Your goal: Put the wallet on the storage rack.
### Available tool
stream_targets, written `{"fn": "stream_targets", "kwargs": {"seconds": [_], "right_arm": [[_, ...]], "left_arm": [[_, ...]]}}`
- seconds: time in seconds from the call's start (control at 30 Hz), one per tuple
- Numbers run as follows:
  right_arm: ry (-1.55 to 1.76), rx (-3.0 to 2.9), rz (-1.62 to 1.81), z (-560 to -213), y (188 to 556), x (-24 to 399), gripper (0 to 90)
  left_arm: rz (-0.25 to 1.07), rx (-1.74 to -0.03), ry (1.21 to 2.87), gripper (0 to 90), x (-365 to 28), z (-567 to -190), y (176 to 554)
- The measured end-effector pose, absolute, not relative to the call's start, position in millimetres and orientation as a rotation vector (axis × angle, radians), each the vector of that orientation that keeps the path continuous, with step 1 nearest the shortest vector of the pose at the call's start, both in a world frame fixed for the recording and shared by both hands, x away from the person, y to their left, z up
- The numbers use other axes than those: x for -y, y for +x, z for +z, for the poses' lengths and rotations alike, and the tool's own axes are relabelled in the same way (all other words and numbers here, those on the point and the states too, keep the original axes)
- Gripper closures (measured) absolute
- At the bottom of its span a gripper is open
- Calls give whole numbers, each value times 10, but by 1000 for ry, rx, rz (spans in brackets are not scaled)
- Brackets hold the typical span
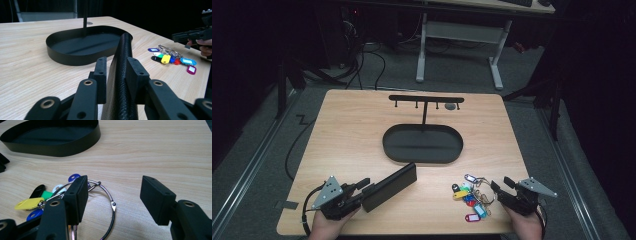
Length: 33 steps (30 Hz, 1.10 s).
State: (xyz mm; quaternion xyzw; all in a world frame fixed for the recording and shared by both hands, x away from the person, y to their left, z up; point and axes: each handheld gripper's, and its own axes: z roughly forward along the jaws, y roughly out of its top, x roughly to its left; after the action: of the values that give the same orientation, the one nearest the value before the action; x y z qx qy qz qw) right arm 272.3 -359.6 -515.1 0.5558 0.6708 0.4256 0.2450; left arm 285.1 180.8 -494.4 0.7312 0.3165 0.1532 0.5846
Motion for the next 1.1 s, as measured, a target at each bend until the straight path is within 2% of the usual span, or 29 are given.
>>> {"fn": "stream_targets", "kwargs": {"seconds": [0.23, 0.4, 0.57, 0.73, 1.1], "right_arm": [[1518, -1830, 1163, -5150, 2723, 3595, 399], [1519, -1830, 1162, -5152, 2724, 3597, 399], [1517, -1832, 1163, -5156, 2731, 3595, 399], [1509, -1833, 1173, -5148, 2737, 3592, 398], [1496, -1840, 1165, -5157, 2779, 3581, 398]], "left_arm": [[357, -723, 1708, 678, -1789, -4932, 2840], [356, -700, 1736, 552, -1761, -4937, 2836], [432, -682, 1815, 445, -1703, -4990, 2816], [428, -686, 1862, 453, -1709, -5044, 2804], [408, -656, 1881, 637, -1770, -5100, 2785]]}}
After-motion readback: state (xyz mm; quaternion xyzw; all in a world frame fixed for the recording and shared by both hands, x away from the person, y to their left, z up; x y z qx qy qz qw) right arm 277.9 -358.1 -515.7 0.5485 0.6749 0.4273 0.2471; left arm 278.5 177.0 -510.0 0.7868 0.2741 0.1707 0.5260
